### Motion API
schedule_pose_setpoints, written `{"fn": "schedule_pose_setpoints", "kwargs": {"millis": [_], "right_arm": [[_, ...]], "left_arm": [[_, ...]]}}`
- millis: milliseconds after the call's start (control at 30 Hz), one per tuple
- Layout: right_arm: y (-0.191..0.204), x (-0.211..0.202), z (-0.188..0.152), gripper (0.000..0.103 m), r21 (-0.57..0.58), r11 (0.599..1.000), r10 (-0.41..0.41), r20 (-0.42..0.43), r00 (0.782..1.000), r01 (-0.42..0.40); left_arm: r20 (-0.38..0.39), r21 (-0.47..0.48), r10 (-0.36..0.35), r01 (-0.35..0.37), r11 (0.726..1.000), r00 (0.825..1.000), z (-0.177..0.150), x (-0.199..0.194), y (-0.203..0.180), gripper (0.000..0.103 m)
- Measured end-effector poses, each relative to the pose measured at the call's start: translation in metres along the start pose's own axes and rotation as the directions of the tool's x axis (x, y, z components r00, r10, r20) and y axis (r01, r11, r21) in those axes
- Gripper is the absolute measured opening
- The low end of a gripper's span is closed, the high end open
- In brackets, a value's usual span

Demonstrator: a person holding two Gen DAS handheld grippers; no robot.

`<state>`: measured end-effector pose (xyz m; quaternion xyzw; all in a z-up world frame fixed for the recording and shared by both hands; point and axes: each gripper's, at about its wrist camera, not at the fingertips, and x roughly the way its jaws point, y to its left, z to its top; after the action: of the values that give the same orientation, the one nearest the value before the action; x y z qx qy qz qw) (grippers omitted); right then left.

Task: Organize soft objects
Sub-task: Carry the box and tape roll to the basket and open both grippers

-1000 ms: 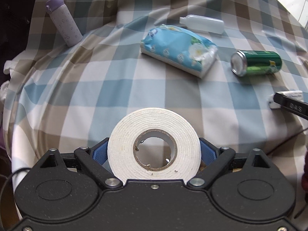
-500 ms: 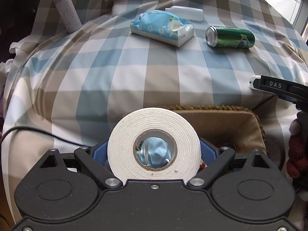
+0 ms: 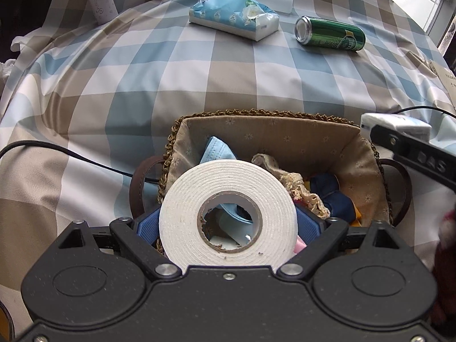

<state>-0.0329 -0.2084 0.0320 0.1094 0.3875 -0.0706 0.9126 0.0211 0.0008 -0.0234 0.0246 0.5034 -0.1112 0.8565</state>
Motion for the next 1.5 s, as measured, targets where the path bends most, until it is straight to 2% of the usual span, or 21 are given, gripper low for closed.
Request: {"fn": "schedule_pose_setpoints", "kwargs": {"millis": [133,367,767,1033,1100,1500], "right_arm": [[0.009,-0.017,-0.004,0.074,0.013,0.998,0.066,-0.084,0.994,-0.065],[0.024,-0.031,-0.005,0.074,0.007,0.997,0.081,-0.193,0.978,-0.081],[0.030,-0.044,0.013,0.074,0.006,0.993,0.114,-0.161,0.980,-0.115],[0.034,-0.042,0.019,0.079,0.016,0.988,0.155,-0.142,0.978,-0.154],[0.034,-0.042,0.019,0.079,0.013,0.989,0.146,-0.138,0.980,-0.145],[0.023,-0.040,0.015,0.080,0.011,0.998,0.068,-0.147,0.987,-0.067]], "left_arm": [[-0.007,0.001,-0.007,0.007,1.000,1.000,-0.001,0.001,-0.001,0.090],[-0.019,-0.009,-0.025,0.025,1.000,1.000,-0.003,-0.002,-0.002,0.090],[0.007,-0.021,-0.024,0.024,1.000,1.000,0.008,-0.014,0.001,0.090],[0.002,-0.005,-0.028,0.028,1.000,1.000,0.008,-0.012,-0.004,0.091],[0.005,-0.004,-0.021,0.021,1.000,1.000,0.008,-0.012,-0.004,0.094],[0.023,-0.001,0.012,-0.012,1.000,1.000,0.010,-0.016,-0.006,0.097]]}}
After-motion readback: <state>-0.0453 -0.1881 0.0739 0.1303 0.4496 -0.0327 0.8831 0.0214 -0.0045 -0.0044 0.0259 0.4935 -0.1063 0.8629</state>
